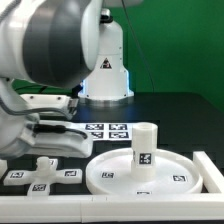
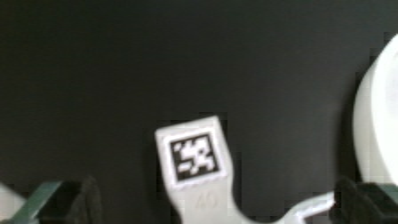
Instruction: Assemble round table
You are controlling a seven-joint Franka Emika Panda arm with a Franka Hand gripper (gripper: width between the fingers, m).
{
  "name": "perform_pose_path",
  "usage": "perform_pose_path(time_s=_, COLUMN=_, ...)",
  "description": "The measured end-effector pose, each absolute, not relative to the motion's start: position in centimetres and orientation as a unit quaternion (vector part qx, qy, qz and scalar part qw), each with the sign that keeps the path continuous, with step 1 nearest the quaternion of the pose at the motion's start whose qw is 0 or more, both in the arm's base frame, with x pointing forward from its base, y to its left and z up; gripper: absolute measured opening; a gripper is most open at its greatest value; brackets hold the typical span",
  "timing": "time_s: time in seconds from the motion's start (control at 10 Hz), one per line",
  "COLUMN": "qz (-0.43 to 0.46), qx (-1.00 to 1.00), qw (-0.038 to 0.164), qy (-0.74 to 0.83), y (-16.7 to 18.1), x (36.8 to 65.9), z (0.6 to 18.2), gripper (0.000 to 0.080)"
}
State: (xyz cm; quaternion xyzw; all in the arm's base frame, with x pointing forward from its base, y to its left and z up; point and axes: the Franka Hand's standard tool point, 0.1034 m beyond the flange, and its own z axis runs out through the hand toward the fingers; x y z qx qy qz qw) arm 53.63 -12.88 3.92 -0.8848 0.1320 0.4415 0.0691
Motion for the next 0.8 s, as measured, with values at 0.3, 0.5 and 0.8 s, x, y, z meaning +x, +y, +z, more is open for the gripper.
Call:
perform_pose_path(time_s=0.3, qz=0.44, qx=-0.886, qw=0.064, qy=0.134, y=-13.0, x=53.6, z=2.9, gripper=0.0649)
perform_pose_path(time_s=0.5, qz=0.431, qx=-0.891, qw=0.059, qy=0.131, y=-13.6, x=54.0, z=2.8, gripper=0.0649)
perform_pose_path(time_s=0.8, qz=0.41, qx=-0.901, qw=0.052, qy=0.133, y=-13.8, x=54.9, z=2.1, gripper=0.0649)
